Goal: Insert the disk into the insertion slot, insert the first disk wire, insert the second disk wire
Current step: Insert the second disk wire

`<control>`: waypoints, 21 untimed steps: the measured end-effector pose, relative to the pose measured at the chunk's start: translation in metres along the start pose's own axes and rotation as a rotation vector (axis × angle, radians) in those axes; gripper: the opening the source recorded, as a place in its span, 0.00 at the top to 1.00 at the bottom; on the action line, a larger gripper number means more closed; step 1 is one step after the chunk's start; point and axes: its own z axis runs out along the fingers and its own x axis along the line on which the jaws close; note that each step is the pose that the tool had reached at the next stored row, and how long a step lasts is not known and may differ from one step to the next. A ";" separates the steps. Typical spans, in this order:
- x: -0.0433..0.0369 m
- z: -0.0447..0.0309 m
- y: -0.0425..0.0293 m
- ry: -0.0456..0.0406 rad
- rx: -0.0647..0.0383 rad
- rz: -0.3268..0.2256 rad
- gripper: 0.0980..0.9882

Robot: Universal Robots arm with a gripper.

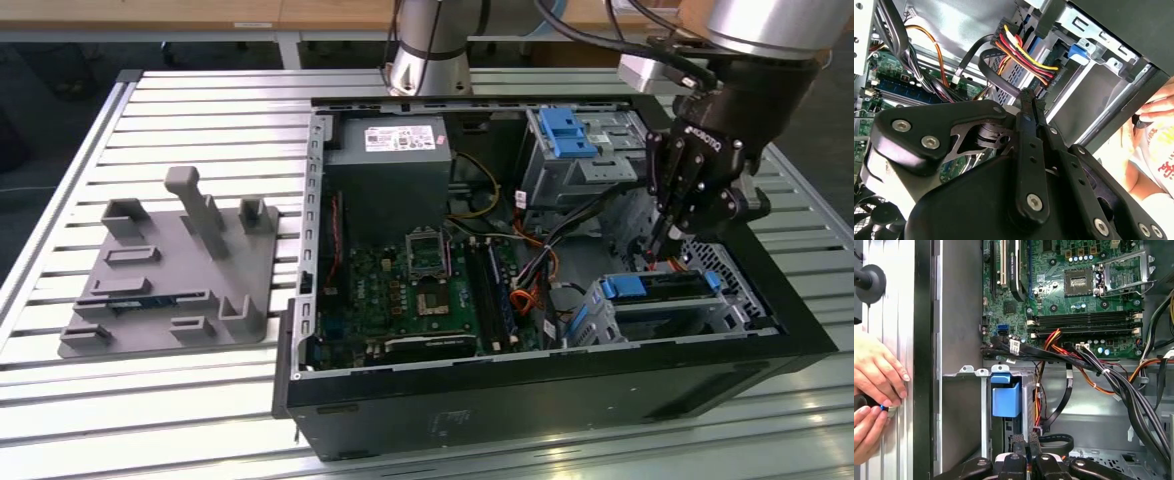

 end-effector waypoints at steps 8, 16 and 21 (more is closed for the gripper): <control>0.0130 0.0031 -0.0005 -0.0483 -0.001 -0.002 0.95; 0.0260 0.0063 -0.0009 -0.1102 -0.003 -0.004 0.95; 0.0329 0.0079 -0.0012 -0.1527 -0.004 -0.005 0.95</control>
